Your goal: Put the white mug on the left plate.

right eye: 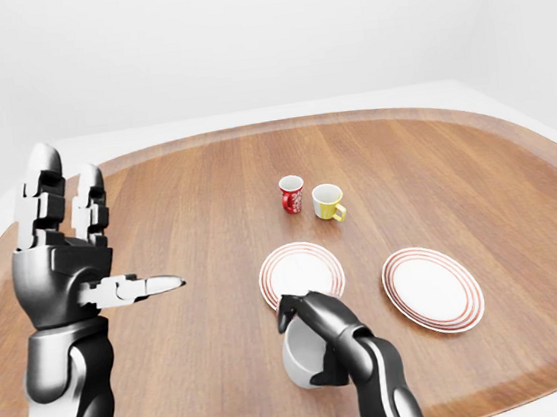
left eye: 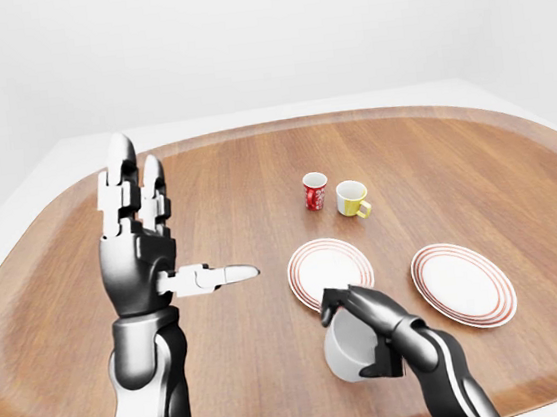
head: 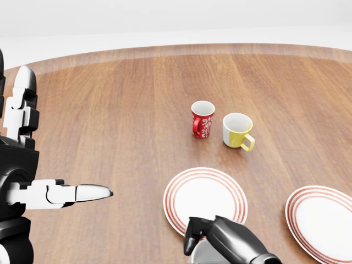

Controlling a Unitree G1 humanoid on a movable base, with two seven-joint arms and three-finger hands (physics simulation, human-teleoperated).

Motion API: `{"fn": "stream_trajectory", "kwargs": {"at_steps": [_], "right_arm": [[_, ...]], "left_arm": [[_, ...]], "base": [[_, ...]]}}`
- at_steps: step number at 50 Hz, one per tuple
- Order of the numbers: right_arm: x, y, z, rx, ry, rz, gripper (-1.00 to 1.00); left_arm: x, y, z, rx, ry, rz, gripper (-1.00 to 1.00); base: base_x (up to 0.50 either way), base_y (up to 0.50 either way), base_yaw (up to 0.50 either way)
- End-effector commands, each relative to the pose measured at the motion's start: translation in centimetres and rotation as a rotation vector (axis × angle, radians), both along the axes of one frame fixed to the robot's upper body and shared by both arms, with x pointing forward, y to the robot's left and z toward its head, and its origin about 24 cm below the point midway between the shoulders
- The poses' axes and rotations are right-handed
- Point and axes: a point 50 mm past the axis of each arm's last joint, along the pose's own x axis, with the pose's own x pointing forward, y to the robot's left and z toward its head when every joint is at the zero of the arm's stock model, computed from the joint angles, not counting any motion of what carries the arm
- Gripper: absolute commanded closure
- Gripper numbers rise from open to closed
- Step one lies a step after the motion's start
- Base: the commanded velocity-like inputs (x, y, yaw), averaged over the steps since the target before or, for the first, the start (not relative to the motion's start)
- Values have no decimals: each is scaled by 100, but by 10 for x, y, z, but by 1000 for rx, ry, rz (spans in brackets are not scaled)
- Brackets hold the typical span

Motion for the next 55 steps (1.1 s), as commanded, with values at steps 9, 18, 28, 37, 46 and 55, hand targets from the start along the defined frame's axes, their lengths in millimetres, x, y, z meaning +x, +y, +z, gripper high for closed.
{"fn": "stream_trajectory", "kwargs": {"at_steps": [9,18,28,37,46,55], "right_arm": [[-24,35,106,452,-316,302,100],[-25,39,141,493,-474,403,100],[9,35,161,416,-576,380,100],[49,20,173,351,-595,304,100],[102,-3,191,288,-553,217,100],[139,-25,170,199,-474,29,100]], "left_arm": [[0,0,-1,2,6,-1,-97],[-1,-1,1,1,-5,-1,-97],[0,1,2,-2,-8,5,-97],[1,2,1,-1,-1,5,-97],[1,1,1,1,-4,5,-97],[0,2,2,0,-7,7,-97]], "base": [[0,0,0],[0,0,0],[0,0,0],[0,0,0],[0,0,0],[0,0,0]]}}
